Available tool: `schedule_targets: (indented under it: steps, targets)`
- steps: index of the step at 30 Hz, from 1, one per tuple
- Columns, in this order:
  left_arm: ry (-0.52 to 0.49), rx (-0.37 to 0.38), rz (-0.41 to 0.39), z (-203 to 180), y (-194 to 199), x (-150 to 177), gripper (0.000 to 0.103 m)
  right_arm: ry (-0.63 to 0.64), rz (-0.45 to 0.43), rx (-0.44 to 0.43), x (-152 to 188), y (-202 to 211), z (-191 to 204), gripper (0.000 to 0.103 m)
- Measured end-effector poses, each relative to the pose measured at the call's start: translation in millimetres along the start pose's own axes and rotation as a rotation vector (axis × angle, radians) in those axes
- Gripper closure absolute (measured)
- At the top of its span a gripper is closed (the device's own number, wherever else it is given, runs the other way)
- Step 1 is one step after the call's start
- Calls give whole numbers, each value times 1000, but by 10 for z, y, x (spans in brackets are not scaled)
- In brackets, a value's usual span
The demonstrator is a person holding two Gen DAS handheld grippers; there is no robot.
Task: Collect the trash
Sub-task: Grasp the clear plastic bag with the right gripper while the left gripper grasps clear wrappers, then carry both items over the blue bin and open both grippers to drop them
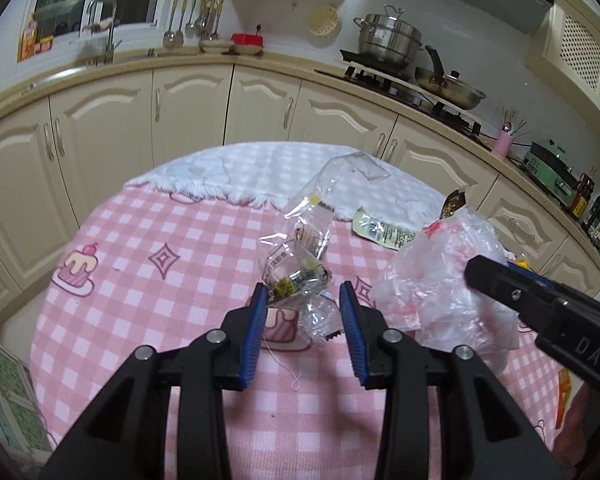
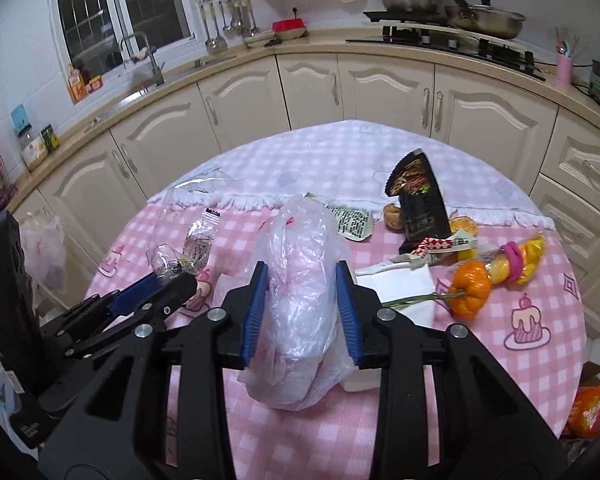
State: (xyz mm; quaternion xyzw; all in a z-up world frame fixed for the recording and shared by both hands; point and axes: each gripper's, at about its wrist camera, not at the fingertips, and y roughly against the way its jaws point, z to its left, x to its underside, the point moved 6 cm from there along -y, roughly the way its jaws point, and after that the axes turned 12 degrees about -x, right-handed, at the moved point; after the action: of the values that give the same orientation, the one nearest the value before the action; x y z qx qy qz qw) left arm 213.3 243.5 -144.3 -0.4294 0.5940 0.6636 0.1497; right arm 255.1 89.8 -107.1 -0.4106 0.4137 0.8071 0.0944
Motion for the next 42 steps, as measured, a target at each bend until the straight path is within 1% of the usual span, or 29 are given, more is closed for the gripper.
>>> schedule_targets:
  steps: [5,8,15,21,24,25,32,33,35,37,39,42]
  targets:
    - [-17,23,-28,-118,191,-61,67,-21,-51,-6,-33,267,-78,69]
    - [-39,38,-55,-238,322,-86,67,-32,-87,5,-42,456,-122,69]
    - [-110,126,-87,-716,619,-36,67,-92,-170,50,45,992,-382,69]
    - [-203,217,-87,-1324,854,138,67,-166,-230,114,201,1459,-751,69]
    - [-253,273,-80,-1656,963,252,67,-225,-250,135,330,1698,-974,69]
    - [-273,296,-78,-1796,1009,305,67,-252,-259,147,393,1794,-1070,69]
    - [-402,386,-56,-2596,1208,691,67,-394,-307,255,894,2408,-1683,69]
    - [-416,391,-52,-2672,1210,734,74,-414,-313,272,969,2495,-1774,69]
    - [-453,415,-33,-2884,1234,862,75,-453,-323,301,1112,2652,-1936,69]
    - [-481,446,-22,-3090,1261,973,79,-487,-334,325,1242,2791,-2087,69]
    - [-505,454,-10,-3243,1235,1052,92,-513,-339,350,1378,2912,-2223,69]
    - [-537,435,53,-3427,1077,1176,92,-567,-335,375,1594,3037,-2419,69]
